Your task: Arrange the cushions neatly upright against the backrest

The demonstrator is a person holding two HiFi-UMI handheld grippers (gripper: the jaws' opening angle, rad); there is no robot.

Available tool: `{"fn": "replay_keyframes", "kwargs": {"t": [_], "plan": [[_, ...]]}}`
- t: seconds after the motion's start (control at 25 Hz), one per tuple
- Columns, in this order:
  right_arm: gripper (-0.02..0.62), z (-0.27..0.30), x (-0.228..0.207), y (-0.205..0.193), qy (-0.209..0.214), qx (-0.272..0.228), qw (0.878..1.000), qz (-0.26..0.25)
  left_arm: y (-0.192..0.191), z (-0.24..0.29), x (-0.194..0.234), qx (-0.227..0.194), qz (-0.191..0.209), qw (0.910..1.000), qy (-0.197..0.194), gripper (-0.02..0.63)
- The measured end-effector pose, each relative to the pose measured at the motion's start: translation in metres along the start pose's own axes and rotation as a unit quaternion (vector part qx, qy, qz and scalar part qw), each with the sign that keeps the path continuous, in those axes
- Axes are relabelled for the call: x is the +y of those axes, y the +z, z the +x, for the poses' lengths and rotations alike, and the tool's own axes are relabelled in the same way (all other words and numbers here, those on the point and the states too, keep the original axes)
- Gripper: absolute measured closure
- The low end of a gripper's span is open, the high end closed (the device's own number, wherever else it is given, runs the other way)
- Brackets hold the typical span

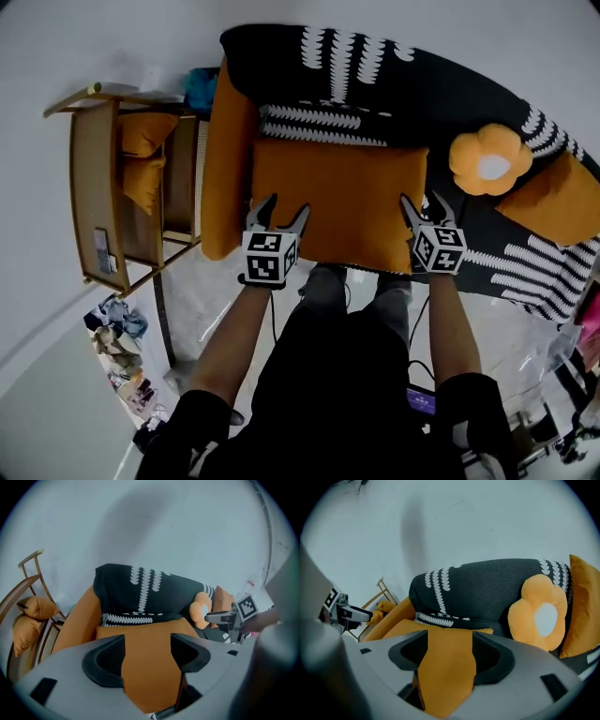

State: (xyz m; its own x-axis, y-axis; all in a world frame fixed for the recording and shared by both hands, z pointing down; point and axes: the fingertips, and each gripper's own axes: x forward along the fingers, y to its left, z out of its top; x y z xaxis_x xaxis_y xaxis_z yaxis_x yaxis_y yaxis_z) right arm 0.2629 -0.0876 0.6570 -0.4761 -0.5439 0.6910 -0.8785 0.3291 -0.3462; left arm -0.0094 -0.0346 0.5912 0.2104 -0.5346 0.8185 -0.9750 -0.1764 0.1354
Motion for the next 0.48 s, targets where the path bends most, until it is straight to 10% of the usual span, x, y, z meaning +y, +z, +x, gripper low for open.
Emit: {"fn": "replay_keyframes", "kwargs": {"t": [0.48], "plan": [[0.247, 0.050, -0.030, -0.062, -0.071, 0.076, 0.994, 0.041, -0.051, 0.073, 0.098, 0.071, -0.043, 0.9964, 0.019, 0.242]]}}
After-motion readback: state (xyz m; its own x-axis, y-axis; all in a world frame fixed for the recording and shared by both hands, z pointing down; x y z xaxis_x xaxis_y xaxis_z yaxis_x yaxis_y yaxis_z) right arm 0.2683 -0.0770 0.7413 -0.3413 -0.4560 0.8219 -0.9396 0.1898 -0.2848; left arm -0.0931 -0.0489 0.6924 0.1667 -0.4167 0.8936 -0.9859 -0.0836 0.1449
